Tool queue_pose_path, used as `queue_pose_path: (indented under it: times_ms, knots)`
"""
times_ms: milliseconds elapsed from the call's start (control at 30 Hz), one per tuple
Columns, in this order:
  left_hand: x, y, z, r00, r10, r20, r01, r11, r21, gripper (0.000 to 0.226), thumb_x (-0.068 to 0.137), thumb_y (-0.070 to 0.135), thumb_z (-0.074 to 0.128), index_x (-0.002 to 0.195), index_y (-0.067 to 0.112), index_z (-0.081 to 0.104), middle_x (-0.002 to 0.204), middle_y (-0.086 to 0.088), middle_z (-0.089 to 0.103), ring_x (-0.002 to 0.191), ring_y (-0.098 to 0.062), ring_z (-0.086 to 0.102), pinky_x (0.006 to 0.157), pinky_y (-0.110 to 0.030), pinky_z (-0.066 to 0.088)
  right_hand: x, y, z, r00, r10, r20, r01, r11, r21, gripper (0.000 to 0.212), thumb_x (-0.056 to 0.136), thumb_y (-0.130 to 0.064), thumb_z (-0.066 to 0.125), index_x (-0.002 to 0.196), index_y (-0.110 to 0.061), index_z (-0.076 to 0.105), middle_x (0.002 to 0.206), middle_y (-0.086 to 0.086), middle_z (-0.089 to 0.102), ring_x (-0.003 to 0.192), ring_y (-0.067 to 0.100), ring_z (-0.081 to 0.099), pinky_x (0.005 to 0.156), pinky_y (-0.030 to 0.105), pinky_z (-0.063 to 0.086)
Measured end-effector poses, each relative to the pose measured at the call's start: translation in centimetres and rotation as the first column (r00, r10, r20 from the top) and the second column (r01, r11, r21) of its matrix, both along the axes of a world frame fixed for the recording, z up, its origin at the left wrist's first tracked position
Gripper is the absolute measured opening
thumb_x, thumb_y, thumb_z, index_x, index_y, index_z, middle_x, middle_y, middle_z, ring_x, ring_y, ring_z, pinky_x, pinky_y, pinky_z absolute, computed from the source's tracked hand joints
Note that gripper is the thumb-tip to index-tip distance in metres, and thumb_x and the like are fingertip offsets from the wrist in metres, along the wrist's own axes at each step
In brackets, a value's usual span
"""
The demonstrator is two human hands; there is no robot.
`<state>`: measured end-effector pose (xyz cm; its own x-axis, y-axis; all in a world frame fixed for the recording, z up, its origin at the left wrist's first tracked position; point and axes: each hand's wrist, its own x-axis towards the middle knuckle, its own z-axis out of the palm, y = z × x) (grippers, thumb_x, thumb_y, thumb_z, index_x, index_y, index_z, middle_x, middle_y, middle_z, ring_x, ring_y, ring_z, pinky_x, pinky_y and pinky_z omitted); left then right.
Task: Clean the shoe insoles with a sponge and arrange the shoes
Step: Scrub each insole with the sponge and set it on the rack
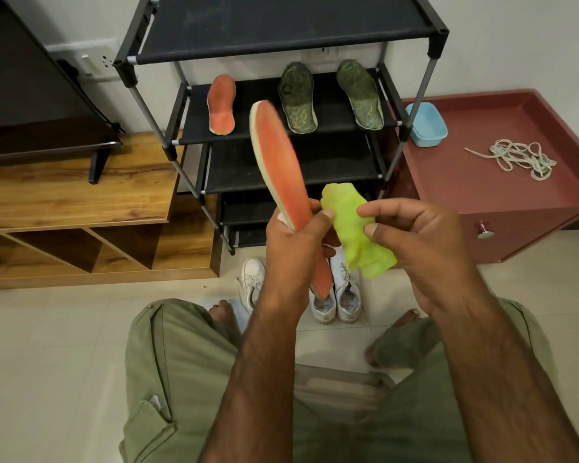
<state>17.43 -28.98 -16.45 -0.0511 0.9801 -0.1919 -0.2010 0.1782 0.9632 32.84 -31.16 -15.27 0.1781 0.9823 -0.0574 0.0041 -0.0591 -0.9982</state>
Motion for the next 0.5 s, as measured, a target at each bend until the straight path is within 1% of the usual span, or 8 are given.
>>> queue_pose_path:
  times_ms: [67, 100, 167, 233, 300, 400, 467, 500]
  knots:
    - [-0.23, -0.1, 0.19, 0.999, 0.005, 0.051, -0.005, 1.0, -0.01, 0.026, 0.095, 0.008, 0.07, 0.117, -0.001, 0.059, 0.078, -0.007, 0.068, 0.07, -0.018, 0.069, 0.067, -0.038, 0.058, 0.12, -0.01, 0.06, 0.999, -0.015, -0.034, 0.016, 1.0, 0.01, 0.034, 0.087, 0.011, 0.07, 0.104, -0.017, 0.079, 0.096, 0.006, 0.079, 0.089, 0.02, 0.077, 0.07, 0.034, 0.061]
    - [-0.31, -0.19, 0.28, 0.997, -0.009, 0.073, 0.01, 1.0, -0.004, 0.031, 0.094, 0.008, 0.071, 0.118, -0.003, 0.057, 0.077, -0.005, 0.069, 0.07, -0.016, 0.069, 0.065, -0.035, 0.059, 0.11, -0.04, 0.11, 0.999, -0.012, -0.034, 0.012, 1.0, 0.01, 0.035, 0.087, 0.011, 0.07, 0.108, -0.016, 0.078, 0.098, 0.007, 0.079, 0.089, 0.022, 0.078, 0.07, 0.035, 0.062]
    - [-0.3, -0.46, 0.38, 0.995, -0.048, 0.085, 0.046, 0.999, 0.029, 0.037, 0.09, 0.005, 0.074, 0.12, -0.006, 0.055, 0.079, -0.003, 0.071, 0.075, -0.015, 0.072, 0.066, -0.029, 0.058, -0.07, -0.15, 0.21, 1.0, -0.006, -0.017, 0.006, 1.0, 0.017, 0.036, 0.087, 0.01, 0.071, 0.113, -0.015, 0.076, 0.098, 0.005, 0.08, 0.088, 0.02, 0.078, 0.066, 0.029, 0.062]
    - [-0.24, -0.54, 0.37, 0.996, -0.05, 0.072, 0.046, 0.997, 0.06, 0.034, 0.089, 0.0, 0.074, 0.118, -0.005, 0.057, 0.084, -0.005, 0.072, 0.081, -0.016, 0.073, 0.071, -0.027, 0.059, -0.24, -0.17, 0.18, 1.0, -0.012, 0.009, 0.012, 1.0, 0.028, 0.036, 0.087, 0.008, 0.073, 0.114, -0.016, 0.076, 0.098, 0.003, 0.08, 0.087, 0.016, 0.078, 0.065, 0.024, 0.059]
    - [-0.24, -0.37, 0.22, 0.998, -0.023, 0.052, 0.019, 0.996, 0.089, 0.027, 0.089, -0.004, 0.072, 0.113, -0.001, 0.061, 0.085, -0.003, 0.071, 0.084, -0.015, 0.072, 0.075, -0.026, 0.058, -0.33, -0.1, 0.0, 0.998, -0.02, 0.052, 0.018, 0.999, 0.041, 0.034, 0.088, 0.004, 0.074, 0.113, -0.018, 0.077, 0.098, 0.003, 0.079, 0.09, 0.016, 0.077, 0.071, 0.028, 0.061]
    - [-0.42, -0.22, -0.01, 0.999, -0.013, 0.038, 0.008, 0.99, 0.14, 0.021, 0.089, -0.007, 0.071, 0.105, 0.004, 0.065, 0.083, 0.001, 0.071, 0.084, -0.014, 0.071, 0.076, -0.028, 0.057, -0.22, 0.01, -0.33, 0.984, -0.053, 0.167, 0.041, 0.996, 0.078, 0.025, 0.09, -0.007, 0.077, 0.107, -0.026, 0.08, 0.102, 0.002, 0.076, 0.095, 0.016, 0.075, 0.086, 0.038, 0.062]
    - [-0.58, -0.37, 0.06, 0.998, -0.054, 0.021, 0.05, 0.984, 0.171, 0.02, 0.089, -0.007, 0.072, 0.108, 0.0, 0.067, 0.086, -0.002, 0.072, 0.083, -0.013, 0.071, 0.073, -0.026, 0.056, -0.22, -0.07, -0.21, 0.971, -0.063, 0.232, 0.043, 0.995, 0.093, 0.022, 0.092, -0.014, 0.076, 0.105, -0.03, 0.08, 0.105, -0.005, 0.074, 0.099, 0.012, 0.072, 0.089, 0.04, 0.061]
    - [-0.58, -0.5, 0.17, 0.997, -0.075, 0.024, 0.069, 0.981, 0.179, 0.025, 0.088, -0.006, 0.073, 0.112, -0.001, 0.068, 0.089, -0.006, 0.074, 0.084, -0.014, 0.072, 0.073, -0.025, 0.056, -0.25, -0.11, -0.05, 0.965, -0.065, 0.254, 0.041, 0.995, 0.096, 0.021, 0.092, -0.015, 0.076, 0.104, -0.032, 0.08, 0.105, -0.008, 0.072, 0.1, 0.011, 0.071, 0.089, 0.04, 0.061]
